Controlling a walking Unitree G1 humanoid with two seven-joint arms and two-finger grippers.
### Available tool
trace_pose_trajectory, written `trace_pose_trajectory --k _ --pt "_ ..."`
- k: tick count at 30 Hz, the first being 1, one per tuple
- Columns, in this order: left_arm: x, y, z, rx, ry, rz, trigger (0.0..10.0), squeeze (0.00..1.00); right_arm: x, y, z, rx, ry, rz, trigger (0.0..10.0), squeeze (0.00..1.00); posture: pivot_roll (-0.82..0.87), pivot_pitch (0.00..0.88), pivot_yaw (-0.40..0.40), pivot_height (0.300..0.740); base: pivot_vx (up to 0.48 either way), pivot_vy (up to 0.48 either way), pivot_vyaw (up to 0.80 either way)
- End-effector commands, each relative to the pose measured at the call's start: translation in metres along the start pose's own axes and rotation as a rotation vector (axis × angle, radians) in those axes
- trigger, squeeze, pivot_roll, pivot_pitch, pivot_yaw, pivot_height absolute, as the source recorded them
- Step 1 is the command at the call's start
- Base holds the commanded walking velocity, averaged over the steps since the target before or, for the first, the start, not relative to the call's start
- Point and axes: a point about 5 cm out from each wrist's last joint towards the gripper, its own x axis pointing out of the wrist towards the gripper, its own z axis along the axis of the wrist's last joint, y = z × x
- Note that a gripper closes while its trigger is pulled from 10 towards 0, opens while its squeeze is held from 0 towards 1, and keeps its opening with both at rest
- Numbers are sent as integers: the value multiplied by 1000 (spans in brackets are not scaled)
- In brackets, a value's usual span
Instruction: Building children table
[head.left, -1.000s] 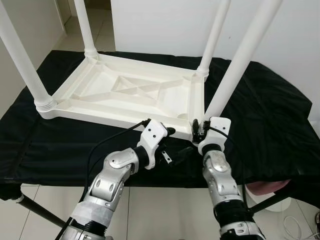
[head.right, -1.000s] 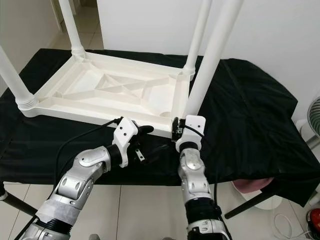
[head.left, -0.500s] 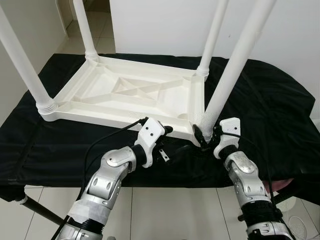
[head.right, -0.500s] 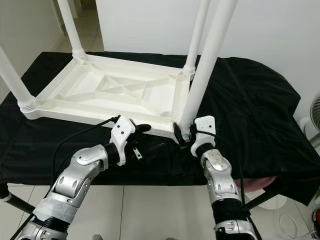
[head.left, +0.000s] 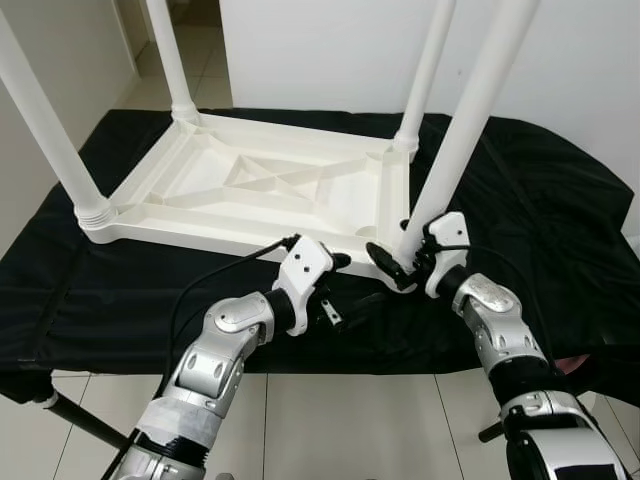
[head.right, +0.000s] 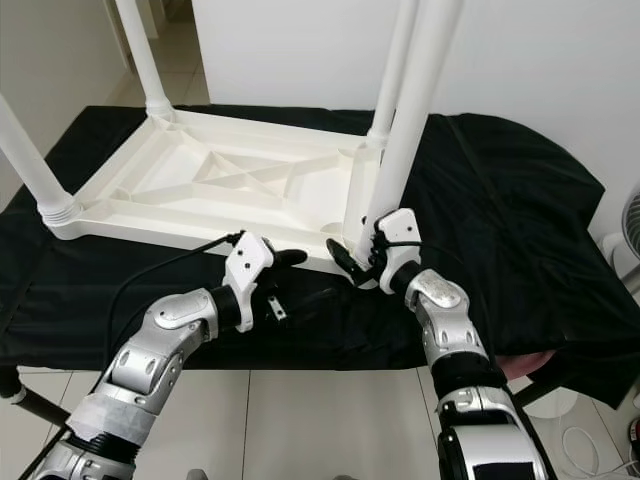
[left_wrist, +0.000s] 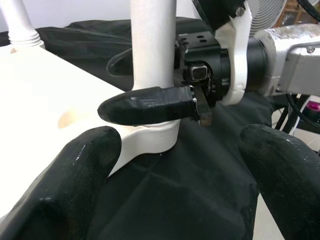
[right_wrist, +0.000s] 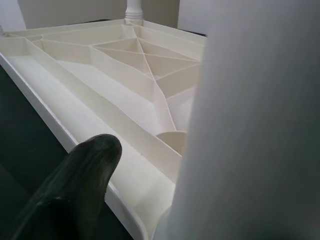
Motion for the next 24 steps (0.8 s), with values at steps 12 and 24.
trace_pose_trajectory --k 12,24 --pt "-1 -6 -3 -5 10 16 10000 0 -3 2 -18 32 87 110 0 0 -20 0 -27 740 0 0 0" --pt "0 -8 -7 1 21 16 10000 0 -6 -9 -21 55 98 -91 10000 0 -32 0 -32 740 0 0 0"
